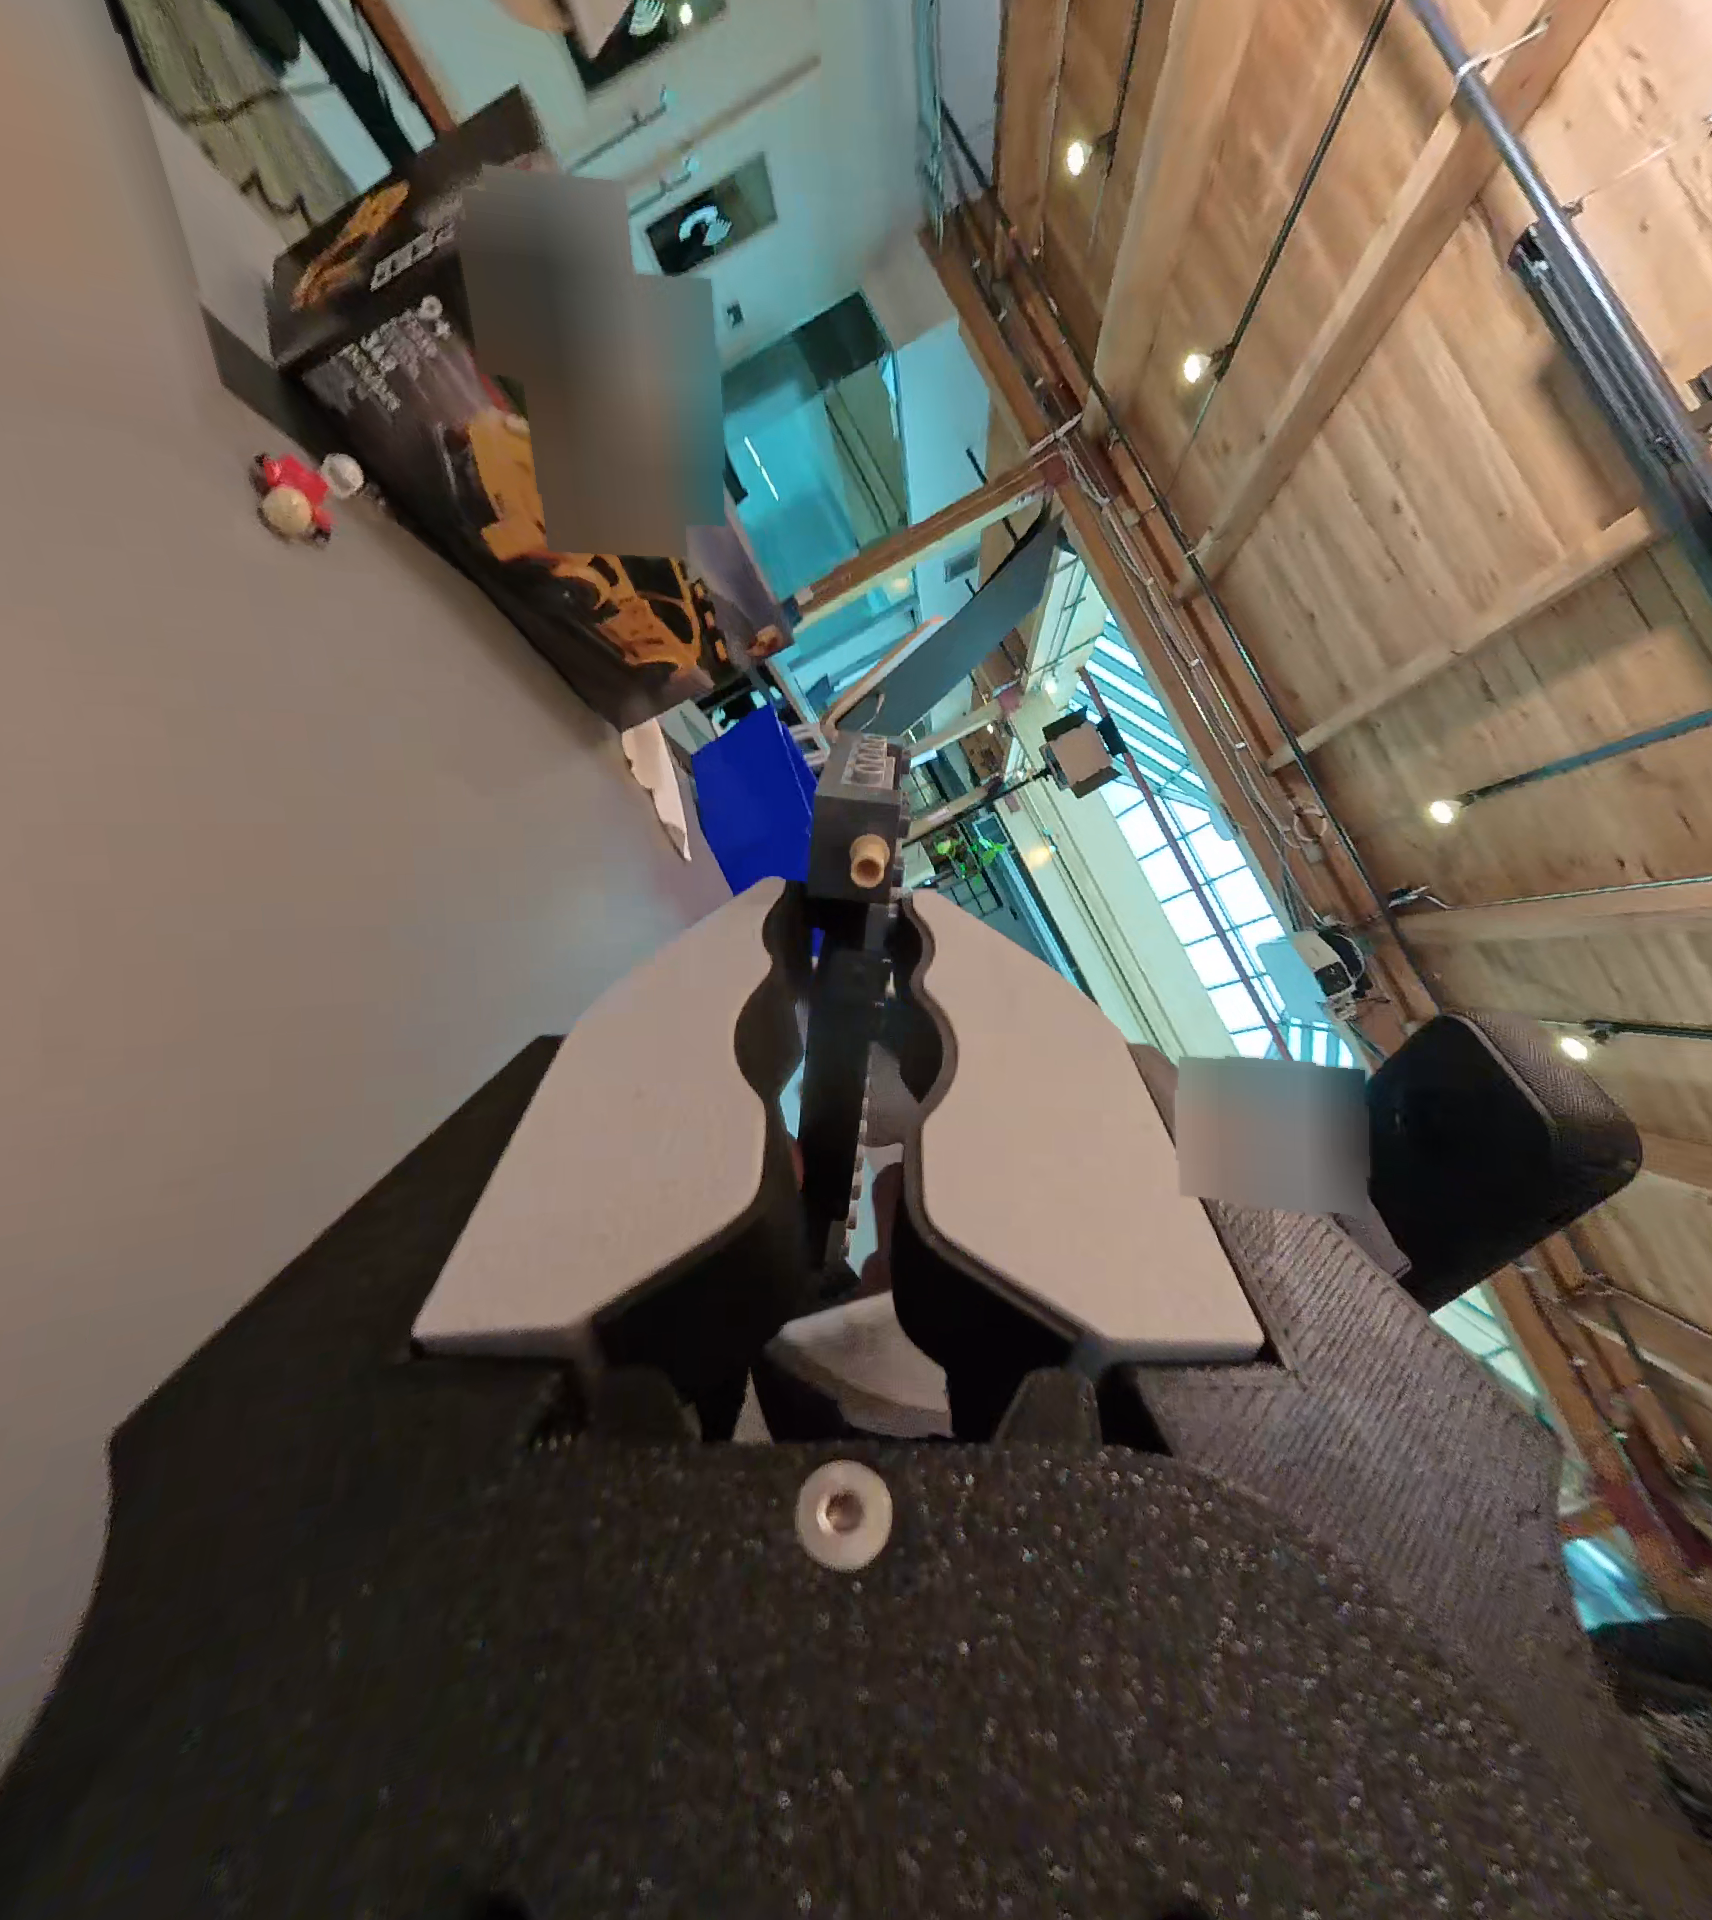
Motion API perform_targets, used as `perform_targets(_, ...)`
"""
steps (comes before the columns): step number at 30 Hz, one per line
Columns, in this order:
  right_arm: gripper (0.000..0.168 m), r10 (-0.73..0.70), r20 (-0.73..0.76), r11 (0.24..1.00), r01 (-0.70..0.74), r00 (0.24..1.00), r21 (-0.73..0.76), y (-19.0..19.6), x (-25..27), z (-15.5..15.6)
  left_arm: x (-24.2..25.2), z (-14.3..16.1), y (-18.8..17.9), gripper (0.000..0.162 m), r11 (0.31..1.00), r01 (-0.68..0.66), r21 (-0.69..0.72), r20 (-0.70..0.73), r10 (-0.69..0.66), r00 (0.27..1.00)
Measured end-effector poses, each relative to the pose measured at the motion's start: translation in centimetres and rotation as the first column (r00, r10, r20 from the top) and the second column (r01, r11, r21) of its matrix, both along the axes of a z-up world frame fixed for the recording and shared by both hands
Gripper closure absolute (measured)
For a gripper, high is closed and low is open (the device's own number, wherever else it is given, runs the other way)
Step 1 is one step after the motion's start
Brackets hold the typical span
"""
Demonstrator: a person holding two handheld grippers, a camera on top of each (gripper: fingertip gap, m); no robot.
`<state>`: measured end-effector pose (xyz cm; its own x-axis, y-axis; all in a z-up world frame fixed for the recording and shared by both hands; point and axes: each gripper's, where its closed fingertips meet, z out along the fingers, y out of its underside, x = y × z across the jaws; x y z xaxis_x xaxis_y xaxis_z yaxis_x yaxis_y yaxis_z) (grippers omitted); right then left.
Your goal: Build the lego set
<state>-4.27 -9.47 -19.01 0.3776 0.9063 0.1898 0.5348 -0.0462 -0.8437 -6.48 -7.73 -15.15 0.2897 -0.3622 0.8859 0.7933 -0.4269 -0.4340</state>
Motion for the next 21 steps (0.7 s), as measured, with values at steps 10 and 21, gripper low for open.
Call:
perform_targets(10,0.103,0.404,0.385,0.877,-0.471,0.830,0.097,-0.1,1.2,2.7,-1.6,2.6,-4.7,0.133,0.987,-0.032,0.157,-0.227,0.068,0.972)
perform_targets(21,0.103,0.834,0.531,0.392,-0.837,0.149,-0.382,-4.9,4.5,-6.4,-4.9,-0.3,-5.1,0.121,0.991,0.016,0.132,-0.559,0.061,0.827)
